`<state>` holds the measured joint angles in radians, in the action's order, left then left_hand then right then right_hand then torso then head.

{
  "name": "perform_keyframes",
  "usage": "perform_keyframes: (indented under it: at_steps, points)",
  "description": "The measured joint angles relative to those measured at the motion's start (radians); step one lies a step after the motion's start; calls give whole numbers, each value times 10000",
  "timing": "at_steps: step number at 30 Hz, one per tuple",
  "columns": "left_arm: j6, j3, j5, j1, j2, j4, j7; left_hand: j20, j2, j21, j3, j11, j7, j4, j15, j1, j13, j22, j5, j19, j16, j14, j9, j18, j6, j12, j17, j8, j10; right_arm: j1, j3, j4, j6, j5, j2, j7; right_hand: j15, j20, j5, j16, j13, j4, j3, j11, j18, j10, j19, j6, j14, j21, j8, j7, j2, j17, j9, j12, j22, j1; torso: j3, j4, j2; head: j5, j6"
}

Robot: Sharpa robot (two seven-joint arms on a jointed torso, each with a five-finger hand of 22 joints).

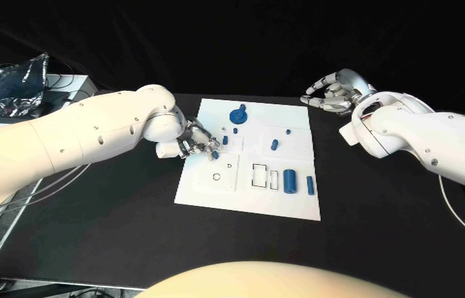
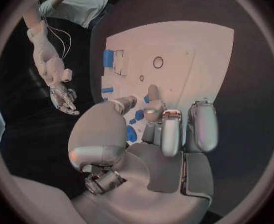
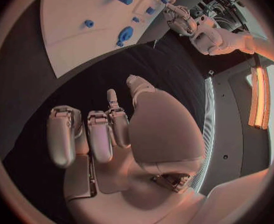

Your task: Assemble the parts on the task board

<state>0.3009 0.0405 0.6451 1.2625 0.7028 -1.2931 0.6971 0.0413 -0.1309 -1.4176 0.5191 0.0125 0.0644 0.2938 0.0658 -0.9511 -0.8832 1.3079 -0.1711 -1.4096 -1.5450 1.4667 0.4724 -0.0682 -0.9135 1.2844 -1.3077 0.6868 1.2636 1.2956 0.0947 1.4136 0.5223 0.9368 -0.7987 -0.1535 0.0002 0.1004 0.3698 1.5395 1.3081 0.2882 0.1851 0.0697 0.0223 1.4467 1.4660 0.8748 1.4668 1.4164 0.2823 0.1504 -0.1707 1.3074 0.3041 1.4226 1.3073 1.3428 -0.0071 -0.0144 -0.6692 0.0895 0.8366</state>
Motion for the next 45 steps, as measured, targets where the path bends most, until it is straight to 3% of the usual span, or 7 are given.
perform_keyframes:
  at_steps: [8, 45]
  points:
    - [56, 14, 41, 0, -11, 63, 6, 0, -38, 0, 83, -37, 1, -27, 0, 38, -32, -1, 0, 0, 0, 0, 35, 0, -72, 0, 1, 0, 37, 0, 0, 25, -1, 0, -19, 0, 0, 0, 0, 0, -1, 0, 0, 0, 0, 0, 0, 0, 0, 0, 0, 0, -20, 0, 0, 0, 0, -20, 4, -6, 7, -24, 71]
    - [222, 93, 490, -30, -294, 452, 14, 0, -37, 0, 167, -37, -35, -55, -1, 37, -83, -2, 1, 1, 1, 0, 101, -1, -107, 0, 2, 0, 36, 1, 0, 107, -1, 0, -33, 7, 0, 0, 0, 0, -6, 0, 0, 0, 0, 0, 0, 0, 0, 0, 39, 0, -20, 0, 7, 0, 5, -20, 14, -9, 12, -79, 151]
